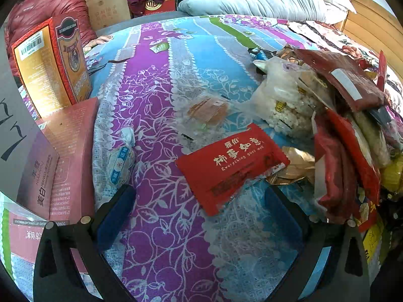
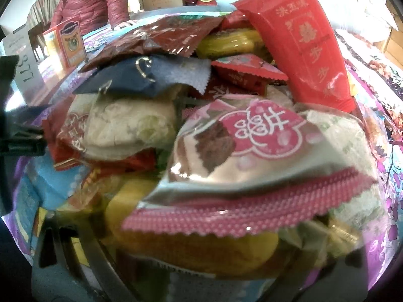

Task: Organize snacks
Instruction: 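Move the right tool over the snack pile toward the yellow bread bag, then grasp the yellow bread bag with right tool while left tool grasps red packet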

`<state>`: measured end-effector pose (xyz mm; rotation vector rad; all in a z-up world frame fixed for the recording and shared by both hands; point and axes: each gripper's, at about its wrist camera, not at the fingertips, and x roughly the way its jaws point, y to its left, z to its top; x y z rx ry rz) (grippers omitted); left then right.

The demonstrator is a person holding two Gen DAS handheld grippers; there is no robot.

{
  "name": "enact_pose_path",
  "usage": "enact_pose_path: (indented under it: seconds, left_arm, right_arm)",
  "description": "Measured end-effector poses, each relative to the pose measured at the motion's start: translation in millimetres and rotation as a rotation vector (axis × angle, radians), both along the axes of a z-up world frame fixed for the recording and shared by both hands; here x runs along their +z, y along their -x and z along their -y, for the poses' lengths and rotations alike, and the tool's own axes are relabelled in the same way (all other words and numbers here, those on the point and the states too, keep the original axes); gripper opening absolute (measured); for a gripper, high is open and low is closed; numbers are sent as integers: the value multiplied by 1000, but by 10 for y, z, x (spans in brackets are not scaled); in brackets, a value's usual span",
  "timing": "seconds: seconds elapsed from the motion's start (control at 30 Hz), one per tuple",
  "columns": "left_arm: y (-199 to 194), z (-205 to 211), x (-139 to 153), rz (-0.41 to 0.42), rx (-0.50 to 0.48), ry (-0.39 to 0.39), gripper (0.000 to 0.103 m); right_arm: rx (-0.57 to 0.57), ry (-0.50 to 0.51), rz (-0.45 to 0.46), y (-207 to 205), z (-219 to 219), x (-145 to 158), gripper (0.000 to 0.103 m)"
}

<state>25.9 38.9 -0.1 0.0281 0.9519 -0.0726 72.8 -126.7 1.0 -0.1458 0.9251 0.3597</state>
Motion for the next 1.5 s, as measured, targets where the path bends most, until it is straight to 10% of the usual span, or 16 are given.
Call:
enact_pose_path:
  seconds: [0.8,1.5]
  left_arm:
    - [-1,3,-6,0,0,0,103]
    - [-31,-18,23,-58,-17,10,103]
  right_arm:
    - [-5,2,-3,1,-24,-31,103]
    - [65,-255,-182,160,565,270,103]
